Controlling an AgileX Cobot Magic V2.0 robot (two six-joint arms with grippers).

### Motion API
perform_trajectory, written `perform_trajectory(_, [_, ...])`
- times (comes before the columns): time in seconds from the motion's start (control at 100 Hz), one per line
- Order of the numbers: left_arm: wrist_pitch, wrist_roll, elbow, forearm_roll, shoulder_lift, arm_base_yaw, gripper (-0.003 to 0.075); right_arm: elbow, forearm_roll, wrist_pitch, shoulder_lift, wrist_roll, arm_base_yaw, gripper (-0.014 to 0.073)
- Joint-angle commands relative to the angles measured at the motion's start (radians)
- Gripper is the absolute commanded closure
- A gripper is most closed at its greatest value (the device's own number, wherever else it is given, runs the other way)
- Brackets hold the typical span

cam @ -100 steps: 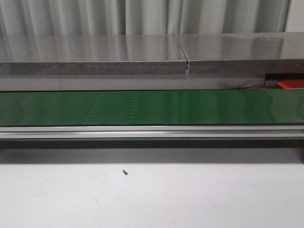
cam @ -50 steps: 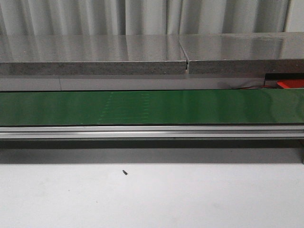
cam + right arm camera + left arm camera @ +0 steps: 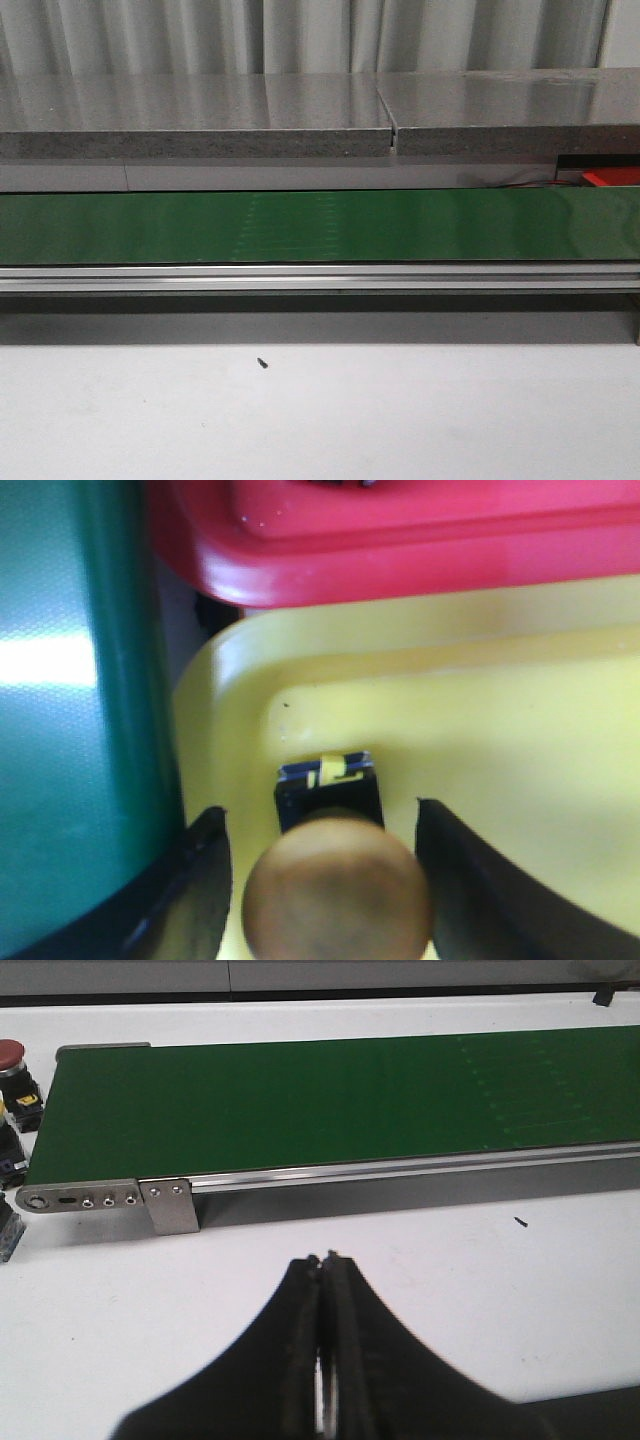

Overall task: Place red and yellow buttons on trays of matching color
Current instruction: 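Raise the right gripper away from the trays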

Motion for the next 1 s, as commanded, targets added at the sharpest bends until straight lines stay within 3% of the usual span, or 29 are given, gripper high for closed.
perform_trajectory(0.0, [-0.064,0.001,-0.023,-0.015,0.01,-0.008,0.0739,-0.02,0.004,-0.021,-0.058,0.001,-0.005,0.0148])
perform_trajectory(0.47, [-0.064,0.001,-0.023,-0.015,0.01,-0.008,0.0739,-0.018,-0.01,0.021,-0.29,0.001,0.019,0.0161])
perform_trajectory(0.61, [-0.064,0.001,-0.023,-0.015,0.01,-0.008,0.0739,-0.005,-0.01,0.021,-0.367,0.001,0.089,0.0289])
perform_trajectory(0.86, [-0.064,0.001,-0.023,-0.015,0.01,-0.008,0.0739,0.106,0.002,-0.033,-0.523,0.017,0.243,0.0636])
perform_trajectory(0.9, [-0.064,0.001,-0.023,-0.015,0.01,-0.008,0.0739,0.125,0.006,-0.047,-0.547,0.018,0.262,0.067])
perform_trajectory(0.99, [-0.064,0.001,-0.023,-0.015,0.01,-0.008,0.0739,0.167,0.005,-0.067,-0.612,0.02,0.307,0.0659])
